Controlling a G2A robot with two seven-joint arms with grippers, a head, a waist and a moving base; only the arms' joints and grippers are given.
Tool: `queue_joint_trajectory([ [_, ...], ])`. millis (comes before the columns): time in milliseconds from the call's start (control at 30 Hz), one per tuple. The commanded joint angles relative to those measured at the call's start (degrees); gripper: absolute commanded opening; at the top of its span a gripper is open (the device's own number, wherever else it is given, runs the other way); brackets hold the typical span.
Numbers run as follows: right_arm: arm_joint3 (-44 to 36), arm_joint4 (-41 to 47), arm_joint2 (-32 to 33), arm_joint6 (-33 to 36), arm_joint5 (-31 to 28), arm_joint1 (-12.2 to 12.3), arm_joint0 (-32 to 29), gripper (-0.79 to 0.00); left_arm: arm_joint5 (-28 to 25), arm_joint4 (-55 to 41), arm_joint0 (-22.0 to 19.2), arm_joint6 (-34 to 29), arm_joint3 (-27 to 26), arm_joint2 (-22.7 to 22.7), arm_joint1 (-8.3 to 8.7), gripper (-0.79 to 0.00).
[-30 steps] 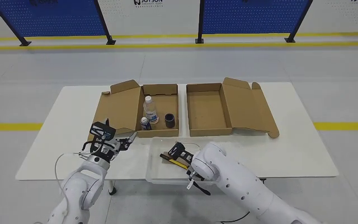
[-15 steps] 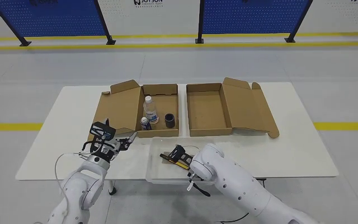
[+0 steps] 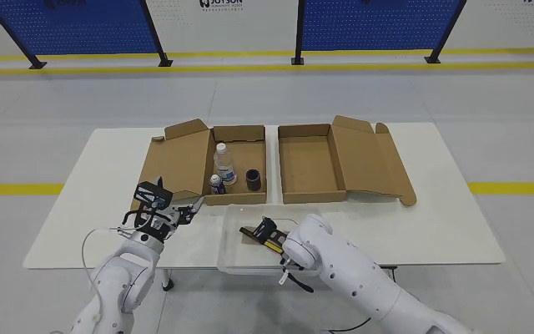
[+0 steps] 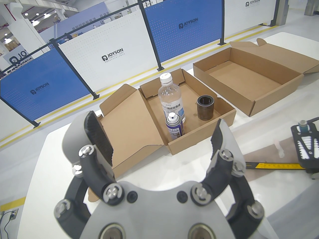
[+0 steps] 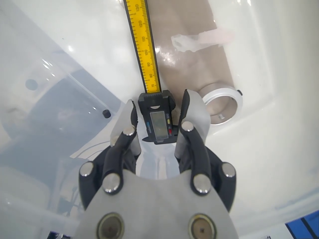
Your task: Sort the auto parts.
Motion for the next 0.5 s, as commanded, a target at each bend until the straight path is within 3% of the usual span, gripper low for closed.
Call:
queue_joint_trajectory([
  [0, 0.28, 0.06, 0.00, -0.09, -0.01, -0.10, -0.01, -0.416, 0.00, 0.00, 0.00, 0.00, 0.00, 0.00, 0.00, 0.000],
  [133, 1.33, 0.29, 0.11, -0.54, -0.60, -0.36, 0.36, -0.443, 0.00, 0.00, 0.00, 0.00, 0.00, 0.00, 0.00, 0.000],
  [267, 1.80, 0.57, 0.29, -0.46, -0.54, -0.64, 0.74, -0.625, 0.00, 0.00, 0.00, 0.00, 0.00, 0.00, 0.00, 0.000],
  [300, 1.99, 0.69, 0.49, -0.70, -0.61, -0.67, 0.82, -0.745, 0.00, 0.00, 0.00, 0.00, 0.00, 0.00, 0.00, 0.000],
  [333, 2.10, 0.77, 0.60, -0.77, -0.69, -0.68, 0.85, -0.785, 0.00, 0.00, 0.00, 0.00, 0.00, 0.00, 0.00, 0.000],
  [467, 0.55, 1.42, 1.88, -1.25, -0.26, -0.57, 0.48, -0.785, 0.00, 0.00, 0.00, 0.00, 0.00, 0.00, 0.00, 0.000],
])
